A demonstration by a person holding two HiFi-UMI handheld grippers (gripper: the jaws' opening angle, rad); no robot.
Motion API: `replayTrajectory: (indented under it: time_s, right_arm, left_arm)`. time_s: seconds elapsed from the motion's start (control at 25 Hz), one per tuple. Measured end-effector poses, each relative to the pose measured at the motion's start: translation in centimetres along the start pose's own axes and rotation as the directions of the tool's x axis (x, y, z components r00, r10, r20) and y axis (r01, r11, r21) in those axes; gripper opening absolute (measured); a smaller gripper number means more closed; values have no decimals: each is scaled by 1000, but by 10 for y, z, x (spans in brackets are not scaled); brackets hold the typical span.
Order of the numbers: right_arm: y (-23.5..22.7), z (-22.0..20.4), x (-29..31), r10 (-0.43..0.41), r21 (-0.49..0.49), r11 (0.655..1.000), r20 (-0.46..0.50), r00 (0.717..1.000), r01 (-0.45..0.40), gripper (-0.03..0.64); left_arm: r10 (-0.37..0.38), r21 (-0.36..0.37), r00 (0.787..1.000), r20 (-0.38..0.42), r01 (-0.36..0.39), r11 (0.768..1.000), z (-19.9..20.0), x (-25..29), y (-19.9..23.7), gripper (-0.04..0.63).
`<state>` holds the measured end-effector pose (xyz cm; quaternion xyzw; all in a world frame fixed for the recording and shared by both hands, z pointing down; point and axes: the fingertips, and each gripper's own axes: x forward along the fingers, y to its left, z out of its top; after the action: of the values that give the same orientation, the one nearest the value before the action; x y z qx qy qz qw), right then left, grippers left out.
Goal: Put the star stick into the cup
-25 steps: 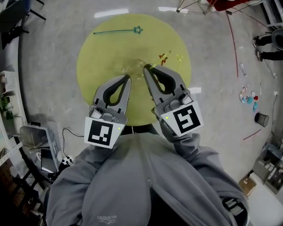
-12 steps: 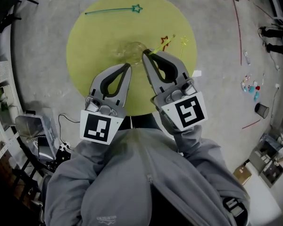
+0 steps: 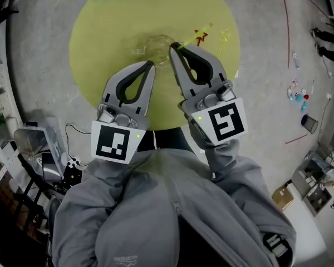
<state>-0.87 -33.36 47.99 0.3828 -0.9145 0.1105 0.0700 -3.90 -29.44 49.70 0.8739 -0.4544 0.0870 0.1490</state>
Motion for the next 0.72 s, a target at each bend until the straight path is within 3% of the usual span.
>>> replayTrajectory:
  time_s: [0.2, 0.32, 0.72]
  right_arm:
    - [-6, -30, 6, -13, 13, 1000, -89, 996, 14, 35]
    - [-6, -38, 14, -6, 20, 1000, -59, 998, 7, 35]
    - [-10, -73, 28, -10, 64, 998, -109, 994, 17, 35]
  left_arm:
    - [-7, 3, 1000, -21, 7, 1000, -20, 8, 2, 17]
    - [-8, -14, 999, -31, 8, 1000, -32, 12, 4, 17]
    - [-12, -27, 999, -52, 10, 1000, -53, 19, 8, 17]
